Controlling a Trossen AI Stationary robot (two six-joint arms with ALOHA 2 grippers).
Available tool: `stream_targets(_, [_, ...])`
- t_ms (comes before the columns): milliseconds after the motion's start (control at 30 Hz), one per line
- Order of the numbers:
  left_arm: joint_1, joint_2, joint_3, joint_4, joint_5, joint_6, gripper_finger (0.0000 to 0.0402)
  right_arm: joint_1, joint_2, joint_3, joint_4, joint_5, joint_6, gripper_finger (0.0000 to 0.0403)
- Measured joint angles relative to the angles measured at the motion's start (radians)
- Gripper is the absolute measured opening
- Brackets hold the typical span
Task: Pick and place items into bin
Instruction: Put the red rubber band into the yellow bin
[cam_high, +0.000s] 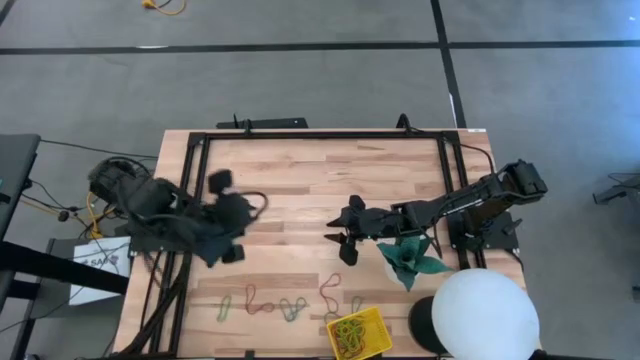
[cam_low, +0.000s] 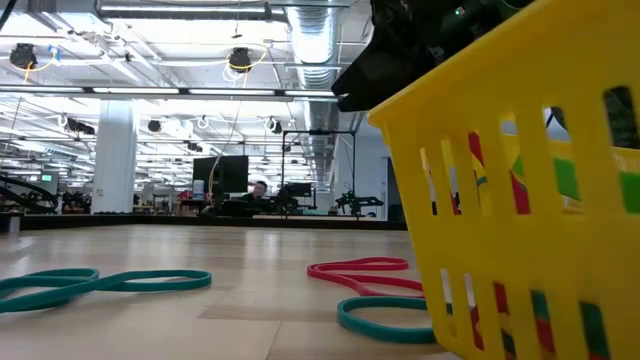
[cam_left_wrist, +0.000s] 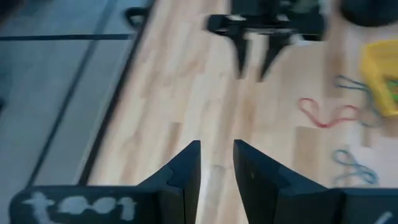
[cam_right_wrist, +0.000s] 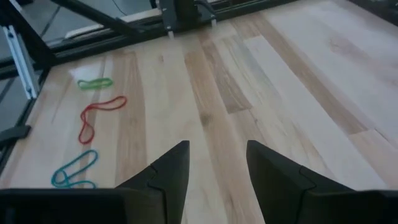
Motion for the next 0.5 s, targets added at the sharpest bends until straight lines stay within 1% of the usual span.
stream_targets(67, [-0.028,-0.032,-0.036,-0.033,-0.06,-0.053,0.0085,-0.005,0.0,0.0,-0.002,0.0,-0.006,0.0153])
stream_targets(233, [-0.079,-0.138,-0.215,0.006,-0.108,-0.109,0.0085,-0.016,0.0,0.0,0.006,0.008,-0.003,0.0153])
stream_targets(300, [-0.091,-0.186,-0.311,0.049,-0.119,-0.136,0.0085,-0.022,0.0,0.0,0.004,0.002,0.067,0.0153])
stream_targets(367, [-0.096,-0.23,-0.411,0.107,-0.118,-0.147,0.0085,-0.024,0.0,0.0,-0.002,-0.002,0.088,0.0153])
stream_targets(500, [-0.104,-0.307,-0.621,0.237,-0.11,-0.164,0.0085,-0.022,0.022,-0.001,-0.011,0.003,-0.011,0.0154])
